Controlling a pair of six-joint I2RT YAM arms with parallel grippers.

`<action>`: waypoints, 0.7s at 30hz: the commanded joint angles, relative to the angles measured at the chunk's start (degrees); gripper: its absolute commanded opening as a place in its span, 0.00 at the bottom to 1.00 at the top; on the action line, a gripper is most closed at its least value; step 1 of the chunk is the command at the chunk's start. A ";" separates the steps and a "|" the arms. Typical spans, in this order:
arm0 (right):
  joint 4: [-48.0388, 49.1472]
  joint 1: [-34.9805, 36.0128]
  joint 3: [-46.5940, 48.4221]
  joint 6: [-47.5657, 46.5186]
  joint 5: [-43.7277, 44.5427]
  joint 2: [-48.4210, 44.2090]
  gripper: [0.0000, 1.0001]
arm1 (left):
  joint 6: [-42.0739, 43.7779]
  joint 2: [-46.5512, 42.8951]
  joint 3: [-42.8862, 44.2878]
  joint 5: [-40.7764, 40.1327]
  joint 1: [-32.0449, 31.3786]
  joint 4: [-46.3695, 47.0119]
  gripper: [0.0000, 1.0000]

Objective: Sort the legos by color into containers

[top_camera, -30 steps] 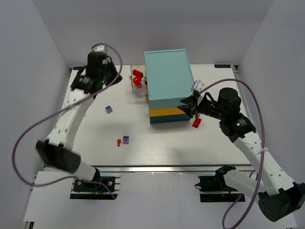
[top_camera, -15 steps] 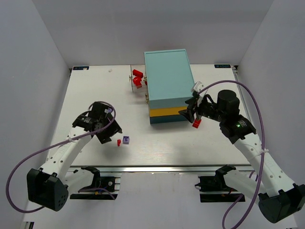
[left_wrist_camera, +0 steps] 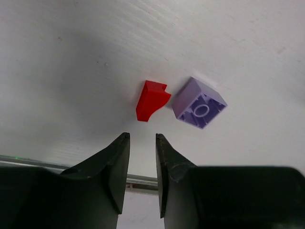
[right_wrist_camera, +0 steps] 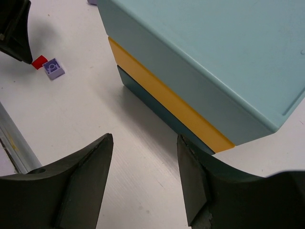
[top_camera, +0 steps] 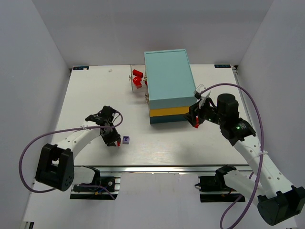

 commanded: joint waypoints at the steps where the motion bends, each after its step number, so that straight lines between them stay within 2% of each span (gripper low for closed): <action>1: 2.22 -0.50 0.21 1.00 0.24 0.06 0.62 | 3.40 2.06 -1.36 0.20 -0.22 3.36 0.39; 10: 3.36 -1.47 0.21 1.00 -0.90 1.56 0.62 | 6.92 7.15 -2.33 0.73 -0.22 6.87 0.52; 18: 3.63 -2.26 0.39 0.83 -1.25 2.09 0.62 | 10.78 12.70 -0.32 0.21 -0.22 9.51 0.52; 21: 3.63 -2.44 0.30 0.83 -1.43 2.09 0.62 | 12.28 14.81 1.09 -1.02 -0.22 10.04 0.48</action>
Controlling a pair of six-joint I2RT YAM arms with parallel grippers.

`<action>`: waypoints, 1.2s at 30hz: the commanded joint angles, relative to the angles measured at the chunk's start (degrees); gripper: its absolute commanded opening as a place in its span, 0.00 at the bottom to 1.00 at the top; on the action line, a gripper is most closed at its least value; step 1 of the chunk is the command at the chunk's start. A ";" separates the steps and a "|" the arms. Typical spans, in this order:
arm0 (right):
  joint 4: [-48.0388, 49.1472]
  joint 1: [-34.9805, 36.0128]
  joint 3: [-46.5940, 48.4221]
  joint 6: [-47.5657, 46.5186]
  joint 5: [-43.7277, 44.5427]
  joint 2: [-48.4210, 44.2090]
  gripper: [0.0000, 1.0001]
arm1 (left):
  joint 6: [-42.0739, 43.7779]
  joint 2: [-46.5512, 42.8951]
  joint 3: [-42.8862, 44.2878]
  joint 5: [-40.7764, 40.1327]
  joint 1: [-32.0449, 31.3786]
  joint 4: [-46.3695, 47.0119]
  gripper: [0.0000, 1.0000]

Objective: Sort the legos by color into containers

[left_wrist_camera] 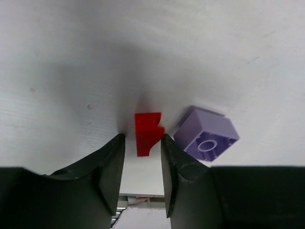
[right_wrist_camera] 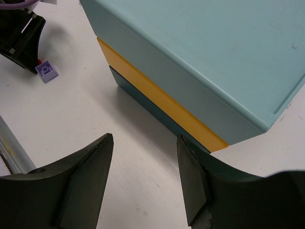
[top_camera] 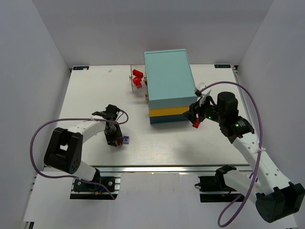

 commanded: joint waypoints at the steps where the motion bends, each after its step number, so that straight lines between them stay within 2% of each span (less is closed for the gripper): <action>1: 2.21 -0.43 0.30 0.19 -1.01 0.10 0.62 | 3.12 3.42 0.46 -2.58 -0.18 4.60 0.46; 4: 2.21 -0.69 0.39 -0.07 -1.19 0.27 0.62 | 4.53 5.09 1.69 -4.07 -0.18 4.78 0.36; 5: 2.03 -0.78 0.48 -0.16 -1.19 0.36 0.62 | 4.97 5.62 1.96 -4.33 -0.18 4.77 0.28; 9: 1.95 -1.04 0.74 -0.60 -1.54 0.54 0.62 | 5.33 4.67 3.27 -3.72 -0.71 4.07 0.16; 12: 2.03 -0.96 0.83 -0.95 -1.89 0.63 0.62 | 5.06 0.62 5.64 -3.37 -0.71 3.02 0.14; 16: 2.38 -1.13 0.92 -0.95 -3.03 1.15 0.61 | 5.24 -2.11 15.63 -2.67 0.61 2.05 0.14; 19: 2.73 -1.22 1.27 -1.04 -3.21 1.24 0.61 | 5.68 -0.71 22.85 -4.33 0.61 2.57 0.14; 23: 2.65 -1.39 1.79 -0.69 -1.72 1.42 0.61 | 6.64 7.70 38.46 -4.78 0.61 4.25 0.14; 29: 2.47 -1.92 2.15 0.55 -0.49 0.10 0.59 | 7.43 22.81 55.90 -6.54 1.14 6.36 0.14; 33: 1.95 -2.36 2.15 0.55 0.13 -1.04 0.59 | 8.14 33.11 72.74 -6.36 1.14 4.08 0.15; 36: 1.68 -2.62 2.23 0.28 0.48 -1.66 0.59 | 7.87 37.87 78.24 -5.66 1.14 4.60 0.19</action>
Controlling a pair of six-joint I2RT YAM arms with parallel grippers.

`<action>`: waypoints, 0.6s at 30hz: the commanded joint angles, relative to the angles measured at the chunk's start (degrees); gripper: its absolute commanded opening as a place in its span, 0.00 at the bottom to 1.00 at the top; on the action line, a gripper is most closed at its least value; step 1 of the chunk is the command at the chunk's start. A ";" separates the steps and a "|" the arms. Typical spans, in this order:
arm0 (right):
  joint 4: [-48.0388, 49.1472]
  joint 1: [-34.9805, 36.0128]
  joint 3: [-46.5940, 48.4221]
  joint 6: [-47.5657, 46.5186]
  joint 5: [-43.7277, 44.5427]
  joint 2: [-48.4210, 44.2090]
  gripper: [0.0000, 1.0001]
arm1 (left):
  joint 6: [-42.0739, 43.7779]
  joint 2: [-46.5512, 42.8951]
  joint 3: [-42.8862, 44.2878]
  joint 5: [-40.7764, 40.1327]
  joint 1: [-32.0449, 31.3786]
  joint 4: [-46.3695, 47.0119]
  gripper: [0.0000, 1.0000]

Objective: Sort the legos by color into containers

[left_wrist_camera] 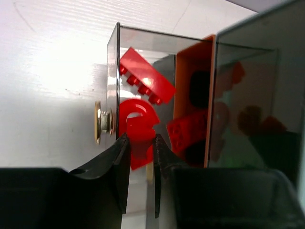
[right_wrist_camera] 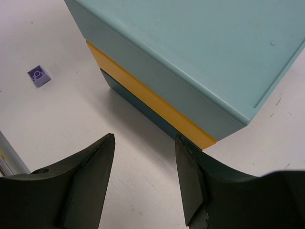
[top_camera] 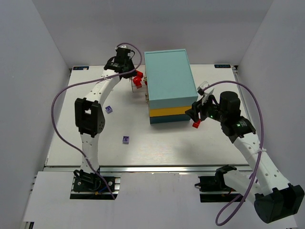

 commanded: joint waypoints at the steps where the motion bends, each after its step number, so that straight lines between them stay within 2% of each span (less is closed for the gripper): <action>1: 1.27 -0.61 2.13 -0.05 1.05 -1.70 0.59 | 0.60 1.55 6.25 -0.04 0.33 -0.54 0.22; 2: 1.18 -0.61 2.13 -0.22 1.14 -1.79 0.60 | 0.51 2.25 6.95 0.66 0.33 -0.36 0.28; 3: 0.92 -0.70 2.13 -0.31 1.31 -1.79 0.61 | 0.33 3.22 7.57 1.01 0.33 -0.45 0.44; 5: 0.83 -0.97 2.21 -0.40 2.01 -1.97 0.67 | 0.16 3.67 7.84 1.98 0.33 -0.19 0.55; 6: 0.74 -0.97 2.21 -0.22 2.28 -1.97 0.69 | 0.07 3.67 7.66 2.24 0.33 -0.10 0.65; 7: 0.74 -1.05 2.21 0.21 3.50 -1.71 0.71 | 0.07 3.14 7.14 2.51 0.33 0.08 0.68; 12: 0.48 -2.02 2.74 6.70 9.92 -0.39 0.70 | -0.11 1.12 7.13 4.00 0.33 1.04 0.73; 15: 0.74 -3.07 2.30 9.26 10.19 -0.82 0.66 | -0.90 -0.90 7.75 4.71 0.33 2.01 0.72; 18: 1.44 -3.95 1.16 10.49 9.57 -2.75 0.57 | -1.95 -4.23 7.31 4.80 0.33 3.41 0.66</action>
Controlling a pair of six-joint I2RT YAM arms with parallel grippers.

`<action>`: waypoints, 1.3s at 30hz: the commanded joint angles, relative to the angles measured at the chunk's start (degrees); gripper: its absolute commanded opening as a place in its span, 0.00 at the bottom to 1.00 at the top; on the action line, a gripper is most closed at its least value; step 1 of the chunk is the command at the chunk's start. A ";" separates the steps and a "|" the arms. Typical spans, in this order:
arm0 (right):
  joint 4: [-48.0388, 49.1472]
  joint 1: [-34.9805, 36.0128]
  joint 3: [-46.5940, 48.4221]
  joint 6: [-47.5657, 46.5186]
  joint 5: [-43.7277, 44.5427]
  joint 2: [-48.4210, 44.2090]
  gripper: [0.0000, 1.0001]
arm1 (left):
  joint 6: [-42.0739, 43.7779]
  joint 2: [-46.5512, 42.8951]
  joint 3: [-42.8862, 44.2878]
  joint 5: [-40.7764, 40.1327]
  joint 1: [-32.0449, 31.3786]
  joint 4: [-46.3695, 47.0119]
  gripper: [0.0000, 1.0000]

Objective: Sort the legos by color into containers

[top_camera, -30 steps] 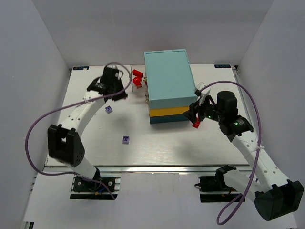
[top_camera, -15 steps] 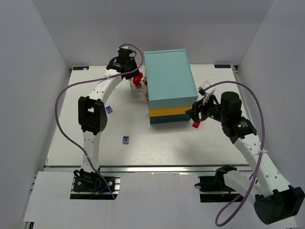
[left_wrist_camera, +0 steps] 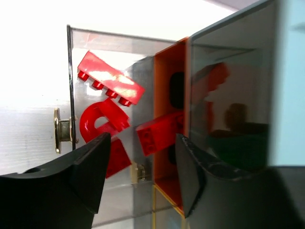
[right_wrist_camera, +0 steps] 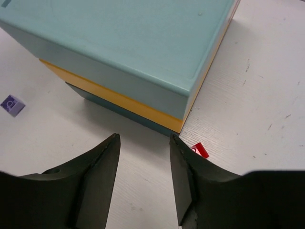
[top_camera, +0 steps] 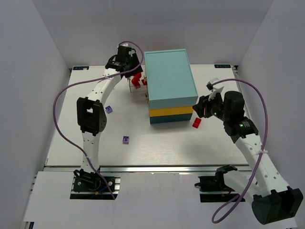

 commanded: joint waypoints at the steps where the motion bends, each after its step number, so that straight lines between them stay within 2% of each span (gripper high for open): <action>1: 1.60 -1.31 0.96 3.55 1.31 -2.26 0.50 | -1.56 -9.79 1.69 0.64 0.40 3.53 0.64; 3: -1.03 -1.75 0.87 5.30 1.66 -2.61 0.43 | -1.83 -12.69 0.64 -0.58 0.40 3.97 0.56; 5: -3.31 -2.63 0.18 6.71 2.10 -3.31 0.27 | -1.91 -14.88 -0.33 -3.13 0.40 3.80 0.46; 6: -4.02 -3.07 -0.18 7.50 3.23 -3.83 0.08 | -1.74 -17.25 -1.81 -4.27 0.40 3.79 0.42; 7: -4.73 -3.42 -0.62 8.98 3.86 -4.01 0.02 | -1.48 -18.49 -2.70 -5.24 0.40 3.79 0.40; 10: -7.80 -4.30 -1.50 10.66 4.56 -3.75 0.00 | -0.51 -24.29 -7.70 -9.19 0.40 3.09 0.36; 11: -8.33 -4.56 -1.93 11.19 4.65 -3.58 0.01 | -0.33 -26.30 -9.63 -10.86 0.40 3.09 0.36; 14: -10.09 -5.53 -2.03 13.65 4.74 -1.56 0.21 | 0.02 -35.09 -20.25 -12.54 0.40 3.88 0.39; 15: -10.79 -5.88 -1.94 14.35 5.09 0.10 0.34 | -0.24 -37.63 -23.50 -12.80 0.40 4.06 0.49; 16: -11.15 -5.80 -1.85 15.14 5.27 1.16 0.40 | -0.51 -42.88 -29.54 -13.33 0.40 3.97 0.53; 18: -10.63 -6.67 -2.02 17.08 5.62 3.54 0.49 | -1.64 -48.01 -35.28 -14.82 0.40 2.92 0.63; 21: -9.66 -7.46 -2.73 19.01 5.27 7.05 0.59 | -3.75 -57.41 -44.52 -17.10 0.40 -0.50 0.69; 23: -9.39 -7.73 -2.64 20.42 5.44 10.55 0.62 | -5.16 -63.64 -49.95 -18.07 0.40 -3.74 0.70; 24: -9.57 -8.25 -2.38 21.82 6.57 11.79 0.64 | -6.82 -63.68 -49.99 -18.95 0.40 -4.98 0.70; 26: -9.04 -8.26 -2.03 23.05 8.16 15.04 0.64 | -8.67 -71.11 -55.24 -19.92 0.40 -8.15 0.70; 30: -7.72 -8.34 -0.02 26.21 13.42 20.67 0.65 | -14.82 -79.13 -60.61 -22.21 0.40 -12.63 0.71; 35: -6.41 -8.00 1.75 29.47 18.70 28.49 0.63 | -19.40 -84.06 -63.52 -22.47 0.40 -17.73 0.71; 39: -5.36 -7.99 3.51 31.50 18.36 32.63 0.64 | -20.28 -86.08 -63.79 -23.26 0.40 -20.63 0.71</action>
